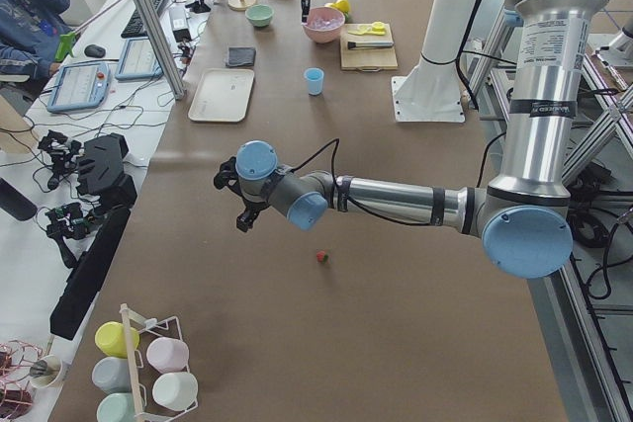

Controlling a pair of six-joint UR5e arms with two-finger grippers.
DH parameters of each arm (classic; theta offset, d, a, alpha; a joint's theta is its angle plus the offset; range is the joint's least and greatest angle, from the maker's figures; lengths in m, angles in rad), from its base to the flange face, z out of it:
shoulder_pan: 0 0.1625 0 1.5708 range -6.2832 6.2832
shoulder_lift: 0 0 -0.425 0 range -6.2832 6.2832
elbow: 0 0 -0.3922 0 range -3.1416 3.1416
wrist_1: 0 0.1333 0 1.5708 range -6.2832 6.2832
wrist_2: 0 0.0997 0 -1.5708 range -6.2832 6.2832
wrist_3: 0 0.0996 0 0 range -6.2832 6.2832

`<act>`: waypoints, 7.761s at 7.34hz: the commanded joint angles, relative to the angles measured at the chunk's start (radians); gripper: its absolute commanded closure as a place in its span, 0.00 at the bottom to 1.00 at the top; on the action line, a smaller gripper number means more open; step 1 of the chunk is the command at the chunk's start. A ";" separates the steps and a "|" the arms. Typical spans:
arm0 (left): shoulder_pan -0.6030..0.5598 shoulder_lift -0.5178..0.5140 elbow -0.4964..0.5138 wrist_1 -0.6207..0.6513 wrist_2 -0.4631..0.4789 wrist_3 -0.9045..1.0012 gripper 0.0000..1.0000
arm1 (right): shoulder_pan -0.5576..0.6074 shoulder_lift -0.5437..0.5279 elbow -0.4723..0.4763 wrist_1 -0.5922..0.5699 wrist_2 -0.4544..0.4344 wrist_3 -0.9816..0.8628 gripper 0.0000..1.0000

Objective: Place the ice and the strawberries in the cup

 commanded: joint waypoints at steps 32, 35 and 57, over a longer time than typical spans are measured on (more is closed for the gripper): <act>0.020 0.171 -0.019 -0.099 0.065 -0.014 0.02 | 0.741 -0.531 -0.197 0.053 0.186 -1.000 0.00; 0.061 0.230 0.052 -0.254 0.107 -0.046 0.02 | 0.744 -0.536 -0.202 0.049 0.200 -0.997 0.00; 0.403 -0.162 0.027 -0.520 0.047 -0.914 1.00 | 0.744 -0.542 -0.202 0.052 0.237 -0.997 0.00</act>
